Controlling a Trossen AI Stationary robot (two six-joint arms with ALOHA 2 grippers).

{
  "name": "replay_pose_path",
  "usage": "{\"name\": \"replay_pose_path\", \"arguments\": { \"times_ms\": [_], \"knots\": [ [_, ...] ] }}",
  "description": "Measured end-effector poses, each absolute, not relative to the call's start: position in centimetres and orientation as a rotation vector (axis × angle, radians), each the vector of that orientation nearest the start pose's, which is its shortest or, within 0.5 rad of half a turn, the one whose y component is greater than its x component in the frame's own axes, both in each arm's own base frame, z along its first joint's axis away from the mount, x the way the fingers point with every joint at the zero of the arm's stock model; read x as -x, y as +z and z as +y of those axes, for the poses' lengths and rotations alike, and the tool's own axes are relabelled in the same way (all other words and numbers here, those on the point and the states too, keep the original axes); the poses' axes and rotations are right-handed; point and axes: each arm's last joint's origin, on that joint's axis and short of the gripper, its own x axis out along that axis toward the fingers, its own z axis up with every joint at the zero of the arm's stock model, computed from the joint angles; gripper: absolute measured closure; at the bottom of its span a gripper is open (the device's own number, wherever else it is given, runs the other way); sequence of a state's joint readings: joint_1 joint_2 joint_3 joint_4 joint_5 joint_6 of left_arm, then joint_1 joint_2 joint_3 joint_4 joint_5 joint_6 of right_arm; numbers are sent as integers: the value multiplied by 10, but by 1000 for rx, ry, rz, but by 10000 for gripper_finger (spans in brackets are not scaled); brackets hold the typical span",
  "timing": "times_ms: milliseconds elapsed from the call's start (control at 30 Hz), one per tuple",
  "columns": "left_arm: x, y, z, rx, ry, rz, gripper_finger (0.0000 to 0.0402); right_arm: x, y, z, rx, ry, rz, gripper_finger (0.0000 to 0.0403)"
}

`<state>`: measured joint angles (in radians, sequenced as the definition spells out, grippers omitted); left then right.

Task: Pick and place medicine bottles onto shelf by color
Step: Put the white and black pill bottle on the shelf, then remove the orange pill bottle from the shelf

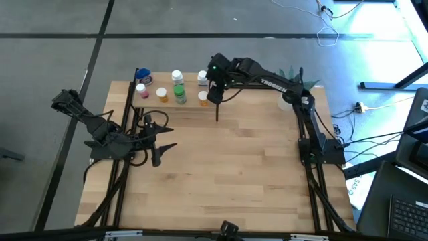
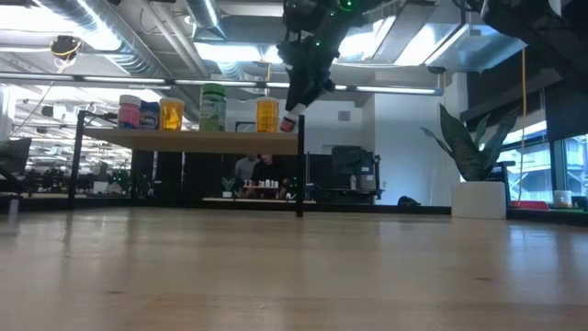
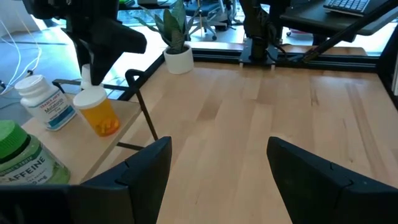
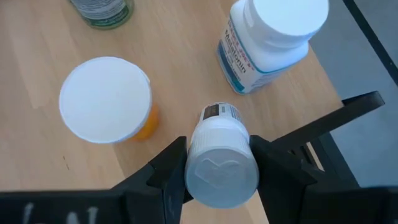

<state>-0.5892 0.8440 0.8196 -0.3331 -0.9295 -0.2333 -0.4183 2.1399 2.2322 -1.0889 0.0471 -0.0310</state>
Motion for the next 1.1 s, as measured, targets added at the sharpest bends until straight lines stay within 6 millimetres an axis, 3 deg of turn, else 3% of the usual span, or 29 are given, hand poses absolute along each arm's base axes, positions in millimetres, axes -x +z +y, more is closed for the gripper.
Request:
{"name": "replay_pose_path", "arguments": {
  "times_ms": [1100],
  "knots": [
    [-154, 324, -75, -30, 365, 232, 143, -414, 326, -188, -112, -393, 998, 208]
  ]
}}
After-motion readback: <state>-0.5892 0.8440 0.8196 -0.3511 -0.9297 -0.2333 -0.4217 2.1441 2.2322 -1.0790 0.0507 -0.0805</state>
